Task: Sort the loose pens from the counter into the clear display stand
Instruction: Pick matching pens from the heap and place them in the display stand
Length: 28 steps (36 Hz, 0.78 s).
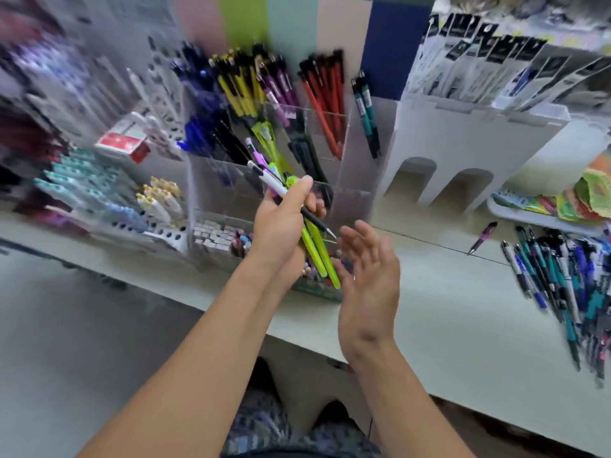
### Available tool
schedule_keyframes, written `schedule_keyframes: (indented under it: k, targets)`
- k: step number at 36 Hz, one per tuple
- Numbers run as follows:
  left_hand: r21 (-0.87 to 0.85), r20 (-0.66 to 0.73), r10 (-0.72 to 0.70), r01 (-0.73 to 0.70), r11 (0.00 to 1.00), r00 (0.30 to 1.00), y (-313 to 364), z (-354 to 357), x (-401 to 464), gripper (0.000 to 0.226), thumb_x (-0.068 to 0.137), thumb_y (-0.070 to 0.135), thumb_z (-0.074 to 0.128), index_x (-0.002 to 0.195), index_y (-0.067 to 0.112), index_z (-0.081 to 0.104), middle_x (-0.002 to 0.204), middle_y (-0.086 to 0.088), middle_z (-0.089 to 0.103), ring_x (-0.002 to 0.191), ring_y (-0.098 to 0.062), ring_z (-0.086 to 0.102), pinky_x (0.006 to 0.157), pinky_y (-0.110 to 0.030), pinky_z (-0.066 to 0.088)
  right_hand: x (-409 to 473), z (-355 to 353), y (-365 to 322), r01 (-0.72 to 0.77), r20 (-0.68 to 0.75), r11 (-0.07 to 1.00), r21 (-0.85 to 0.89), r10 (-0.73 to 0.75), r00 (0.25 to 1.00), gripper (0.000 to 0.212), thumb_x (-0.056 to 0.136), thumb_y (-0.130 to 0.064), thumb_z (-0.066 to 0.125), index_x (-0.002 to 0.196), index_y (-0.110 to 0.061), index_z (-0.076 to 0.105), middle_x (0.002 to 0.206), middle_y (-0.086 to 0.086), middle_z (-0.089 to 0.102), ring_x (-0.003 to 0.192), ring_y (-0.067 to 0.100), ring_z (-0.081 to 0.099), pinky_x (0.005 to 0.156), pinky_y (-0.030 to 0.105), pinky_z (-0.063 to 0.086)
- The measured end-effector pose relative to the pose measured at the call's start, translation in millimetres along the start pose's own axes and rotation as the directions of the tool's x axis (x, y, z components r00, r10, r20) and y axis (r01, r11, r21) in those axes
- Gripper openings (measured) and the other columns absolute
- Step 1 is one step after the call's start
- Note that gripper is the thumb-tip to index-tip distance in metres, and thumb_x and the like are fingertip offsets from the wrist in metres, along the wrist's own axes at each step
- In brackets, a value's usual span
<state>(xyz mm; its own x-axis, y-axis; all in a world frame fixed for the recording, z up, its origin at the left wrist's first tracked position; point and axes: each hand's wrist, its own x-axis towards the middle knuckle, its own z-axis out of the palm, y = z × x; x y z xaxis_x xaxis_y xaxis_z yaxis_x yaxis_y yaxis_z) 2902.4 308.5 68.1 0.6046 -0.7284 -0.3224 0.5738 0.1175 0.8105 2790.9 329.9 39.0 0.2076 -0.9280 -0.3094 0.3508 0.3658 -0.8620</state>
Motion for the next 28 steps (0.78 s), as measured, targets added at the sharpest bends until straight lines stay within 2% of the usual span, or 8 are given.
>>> schedule_keyframes:
  k: [6, 9, 13, 16, 19, 21, 24, 28]
  targets:
    - [-0.082, 0.134, -0.142, 0.154, 0.985, 0.981, -5, -3, -12, 0.01, 0.099, 0.007, 0.059, 0.095, 0.014, 0.054, 0.062, 0.001, 0.049, 0.057, -0.013, 0.054, 0.056, -0.026, 0.052, 3, 49, 0, 0.088, -0.112, 0.989, 0.12, -0.074, 0.991, 0.053, 0.091, -0.05, 0.042, 0.124, -0.015, 0.065, 0.116, 0.008, 0.073, 0.109, 0.017, 0.069, 0.089, 0.03, 0.051]
    - [-0.053, 0.154, -0.149, 0.159, 0.986, 0.977, 0, -14, -3, 0.011, 0.099, 0.007, 0.059, 0.096, 0.015, 0.052, 0.06, 0.002, 0.044, 0.047, -0.01, 0.041, 0.043, -0.022, 0.038, 8, 61, 6, 0.122, -0.126, 0.992, -0.043, -0.126, 0.984, 0.046, 0.092, -0.048, 0.042, 0.116, -0.019, 0.068, 0.11, 0.007, 0.073, 0.101, 0.018, 0.068, 0.083, 0.029, 0.054]
    - [0.311, 0.294, -0.062, -0.034, 0.95, 0.954, 32, -52, 25, 0.011, 0.098, 0.007, 0.06, 0.101, 0.014, 0.052, 0.059, 0.003, 0.044, 0.044, -0.011, 0.034, 0.04, -0.024, 0.031, 18, 66, -4, 0.235, -0.155, 0.882, -0.41, -0.321, 0.934, 0.033, 0.091, -0.045, 0.048, 0.106, -0.025, 0.07, 0.1, -0.008, 0.072, 0.096, 0.009, 0.066, 0.085, 0.032, 0.054]
    - [0.588, 0.397, 0.017, -0.269, 0.763, 0.918, 52, -83, 48, 0.014, 0.094, 0.008, 0.065, 0.102, 0.018, 0.057, 0.061, 0.004, 0.048, 0.046, -0.014, 0.041, 0.044, -0.029, 0.039, 29, 84, -24, 0.329, 0.049, 0.756, -0.566, -0.368, 0.929, 0.022, 0.093, -0.04, 0.067, 0.11, -0.025, 0.068, 0.084, -0.001, 0.068, 0.076, 0.009, 0.063, 0.071, 0.029, 0.052]
    - [0.684, 0.515, 0.026, -0.429, 0.589, 0.857, 63, -99, 60, 0.02, 0.087, 0.011, 0.065, 0.103, 0.021, 0.057, 0.076, 0.0, 0.061, 0.063, -0.023, 0.056, 0.057, -0.044, 0.05, 44, 119, -33, 0.377, 0.241, 0.601, -0.704, -0.297, 0.924, 0.032, 0.085, -0.041, 0.076, 0.112, -0.025, 0.068, 0.067, 0.005, 0.06, 0.06, 0.007, 0.052, 0.058, 0.024, 0.046]
    - [0.696, 0.551, 0.026, -0.476, 0.537, 0.834, 68, -103, 64, 0.019, 0.085, 0.01, 0.064, 0.1, 0.019, 0.055, 0.079, -0.001, 0.063, 0.069, -0.021, 0.059, 0.062, -0.042, 0.051, 53, 141, -30, 0.413, 0.238, 0.547, -0.728, -0.363, 0.901, 0.018, 0.086, -0.033, 0.079, 0.1, -0.024, 0.072, 0.059, -0.002, 0.051, 0.055, 0.004, 0.044, 0.056, 0.02, 0.041]
    - [0.686, 0.564, 0.035, -0.492, 0.536, 0.825, 77, -106, 76, 0.018, 0.085, 0.007, 0.065, 0.094, 0.015, 0.052, 0.074, -0.002, 0.057, 0.059, -0.014, 0.051, 0.053, -0.029, 0.043, 59, 159, -24, 0.352, 0.104, 0.683, -0.64, -0.377, 0.92, 0.007, 0.093, -0.019, 0.072, 0.087, -0.018, 0.076, 0.062, 0.004, 0.06, 0.058, 0.007, 0.053, 0.058, 0.034, 0.052]
    - [0.66, 0.559, -0.174, -0.307, 0.686, 0.811, 88, -114, 91, 0.018, 0.089, 0.009, 0.069, 0.101, 0.014, 0.057, 0.07, -0.008, 0.049, 0.051, -0.018, 0.047, 0.043, -0.03, 0.043, 58, 161, -28, 0.242, -0.103, 0.934, -0.263, -0.276, 0.956, 0.012, 0.099, -0.01, 0.062, 0.095, -0.01, 0.074, 0.068, 0.003, 0.055, 0.052, 0.007, 0.046, 0.043, 0.018, 0.038]
